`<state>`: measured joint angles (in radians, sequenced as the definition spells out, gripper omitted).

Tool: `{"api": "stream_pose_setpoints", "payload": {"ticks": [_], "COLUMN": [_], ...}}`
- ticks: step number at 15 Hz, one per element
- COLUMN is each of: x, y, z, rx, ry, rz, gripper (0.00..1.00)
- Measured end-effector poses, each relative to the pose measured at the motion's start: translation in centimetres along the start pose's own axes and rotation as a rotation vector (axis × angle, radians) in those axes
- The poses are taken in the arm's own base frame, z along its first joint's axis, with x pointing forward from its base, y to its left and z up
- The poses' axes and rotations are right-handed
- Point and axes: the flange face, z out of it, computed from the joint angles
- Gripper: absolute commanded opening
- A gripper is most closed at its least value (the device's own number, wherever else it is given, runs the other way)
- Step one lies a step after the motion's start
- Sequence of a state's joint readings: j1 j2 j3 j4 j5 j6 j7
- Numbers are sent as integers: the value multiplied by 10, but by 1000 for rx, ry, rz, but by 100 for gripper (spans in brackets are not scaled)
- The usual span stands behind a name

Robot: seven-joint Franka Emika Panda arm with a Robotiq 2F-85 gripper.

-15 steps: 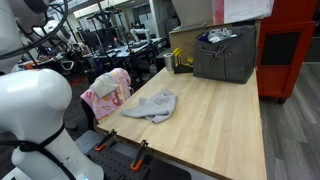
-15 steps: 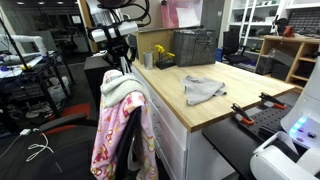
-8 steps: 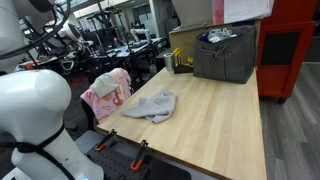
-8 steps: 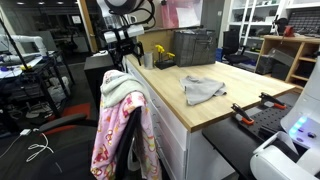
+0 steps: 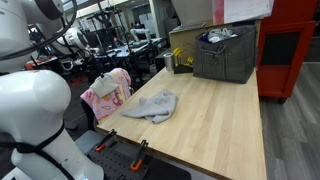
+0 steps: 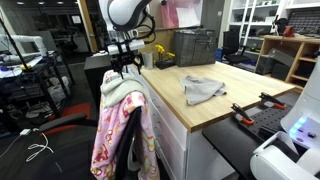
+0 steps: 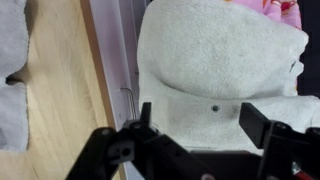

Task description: Put the white towel on the counter.

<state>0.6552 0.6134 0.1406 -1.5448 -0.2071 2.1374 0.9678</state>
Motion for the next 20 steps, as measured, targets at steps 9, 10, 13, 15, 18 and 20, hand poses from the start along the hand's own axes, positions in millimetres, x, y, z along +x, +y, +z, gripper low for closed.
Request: {"api": "stream_pose_setpoints", "payload": {"ticks": [9,10,13,15,18,20], "x": [5,5,3,-1,-14,-24], "y": [-3,-3,-4,-2,9,25], "z": [9,8,3,-4,-19,-28], "rx": [37,38,42,41,30,13], "ry": [-3,-3,1,6,16,21], "rz": [22,21,37,71,143,197], "gripper": [0,0,1,1,1,1]}}
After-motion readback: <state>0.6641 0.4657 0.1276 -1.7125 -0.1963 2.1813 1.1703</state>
